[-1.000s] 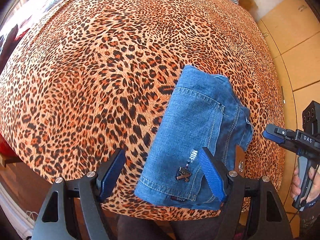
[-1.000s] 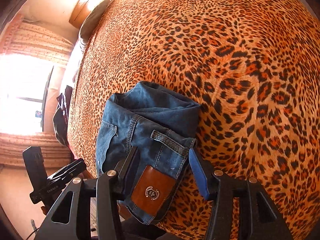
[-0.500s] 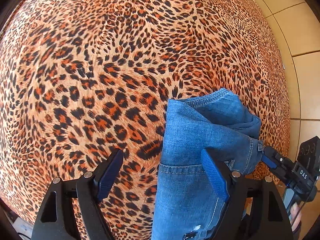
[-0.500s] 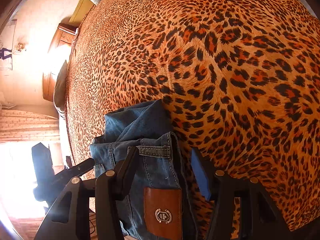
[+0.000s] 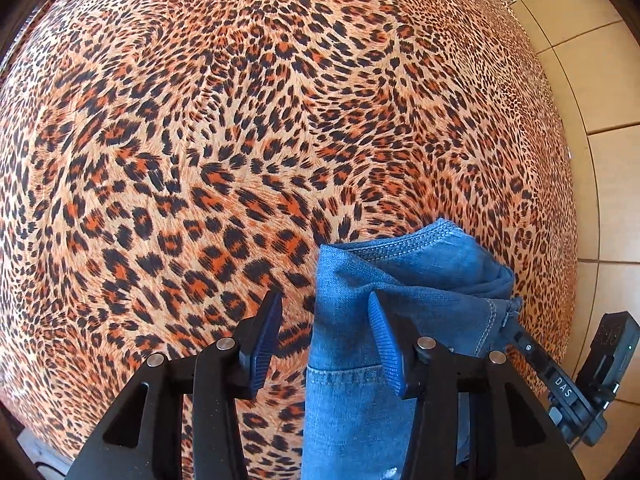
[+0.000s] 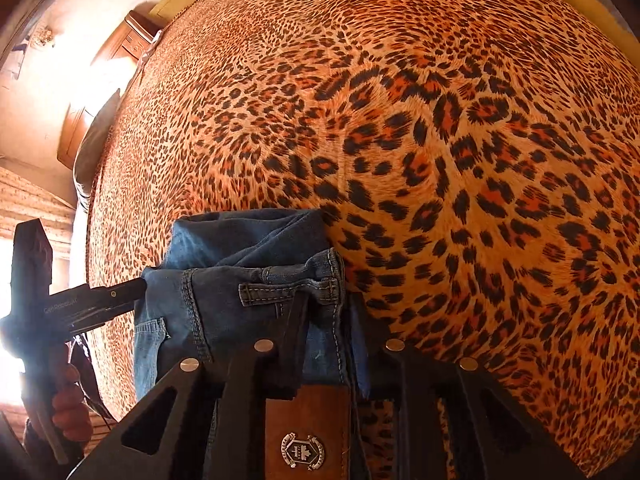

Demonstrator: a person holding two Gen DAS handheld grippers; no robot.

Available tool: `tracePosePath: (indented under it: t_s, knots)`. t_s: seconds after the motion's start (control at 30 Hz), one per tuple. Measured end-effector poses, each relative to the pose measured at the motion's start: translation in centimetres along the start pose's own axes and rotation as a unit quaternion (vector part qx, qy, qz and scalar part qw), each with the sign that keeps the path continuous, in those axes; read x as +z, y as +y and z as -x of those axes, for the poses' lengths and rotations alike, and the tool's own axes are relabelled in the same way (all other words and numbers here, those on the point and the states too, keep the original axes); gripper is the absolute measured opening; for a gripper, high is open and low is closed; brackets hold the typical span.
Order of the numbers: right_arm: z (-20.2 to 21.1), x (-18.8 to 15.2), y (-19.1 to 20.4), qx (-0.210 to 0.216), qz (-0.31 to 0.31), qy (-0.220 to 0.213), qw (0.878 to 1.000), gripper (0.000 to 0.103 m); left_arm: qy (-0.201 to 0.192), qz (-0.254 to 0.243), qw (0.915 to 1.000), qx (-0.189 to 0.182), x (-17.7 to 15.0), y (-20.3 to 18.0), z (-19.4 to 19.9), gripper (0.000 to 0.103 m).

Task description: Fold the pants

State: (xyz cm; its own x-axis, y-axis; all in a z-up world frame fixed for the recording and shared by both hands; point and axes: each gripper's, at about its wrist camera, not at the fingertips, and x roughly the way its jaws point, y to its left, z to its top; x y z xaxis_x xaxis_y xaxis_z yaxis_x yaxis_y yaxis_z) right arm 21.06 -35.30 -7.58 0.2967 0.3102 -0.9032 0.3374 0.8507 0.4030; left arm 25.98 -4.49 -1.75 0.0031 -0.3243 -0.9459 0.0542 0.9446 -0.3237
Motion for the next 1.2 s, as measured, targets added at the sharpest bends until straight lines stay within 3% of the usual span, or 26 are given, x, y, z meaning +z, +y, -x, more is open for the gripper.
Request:
tracePosePath:
  t_s: [0.07,0.13,0.17,0.3,0.4,0.43,0.47,0.5,0.53,0.6,0.77,0.97,1.13,1.2]
  knots:
    - [1.8,-0.8,-0.7,0.033,-0.014,0.001,0.999,0.027,0.006,-0.011,0.9996,-0.024,-1.4,0.3,1.2,0.051]
    - [3.5,-2.3,-1.3,0.059,-0.012,0.012,0.998,0.038,0.015,-0.02,0.9989,-0.04,-4.0,0.6,2.2,0.07]
    - [4.2,-3.3,-1.8,0.067,-0.015,0.019,0.997,0.046,0.021,-0.022,0.9983,-0.049,-5.3,1.0,2.6,0.073]
    - [4.8,-8.0,-4.0,0.086,-0.055,0.055,0.993,0.047,0.065,-0.012,0.9935,-0.092,-10.3,1.7,1.7,0.074]
    - [3.8,-10.6,-4.6,0.111,-0.079,0.083,0.987,0.047,0.088,-0.019,0.9924,-0.085,-12.4,1.2,0.2,0.074]
    - [3.5,-11.2,-4.4,0.118,-0.081,0.086,0.986,0.042,0.099,-0.022,0.9919,-0.076,-12.6,1.1,-0.4,0.07]
    - [3.5,-11.6,-4.0,0.119,-0.07,0.086,0.987,0.022,0.107,-0.023,0.9913,-0.073,-12.7,0.9,-0.7,0.067]
    - [3.8,-11.9,-3.5,0.12,-0.052,0.086,0.988,0.014,0.108,-0.028,0.9912,-0.072,-13.0,0.5,-0.8,0.06]
    - [4.5,-12.0,-2.9,0.131,-0.039,0.083,0.987,0.014,0.102,-0.038,0.9921,-0.063,-13.2,0.2,-0.7,0.059]
    - [5.8,-12.4,-2.1,0.131,-0.019,0.069,0.989,0.013,0.086,-0.066,0.9935,-0.036,-13.4,-0.2,-0.9,0.063]
    - [2.1,-14.3,-4.2,0.083,-0.038,0.113,0.989,0.014,0.091,-0.078,0.9925,-0.024,-12.5,-0.4,-2.1,0.067]
    - [4.7,-12.9,-3.7,0.079,-0.038,0.092,0.992,0.021,0.049,-0.135,0.9893,-0.023,-13.1,-1.0,2.6,0.063]
    - [7.2,-9.1,-3.6,0.092,-0.044,0.022,0.995,0.035,-0.026,-0.13,0.9907,-0.031,-7.4,-2.3,5.8,0.078]
    - [6.5,-6.9,-3.5,0.094,-0.059,0.001,0.994,0.037,-0.033,-0.116,0.9924,-0.022,-4.8,-2.7,5.1,0.078]
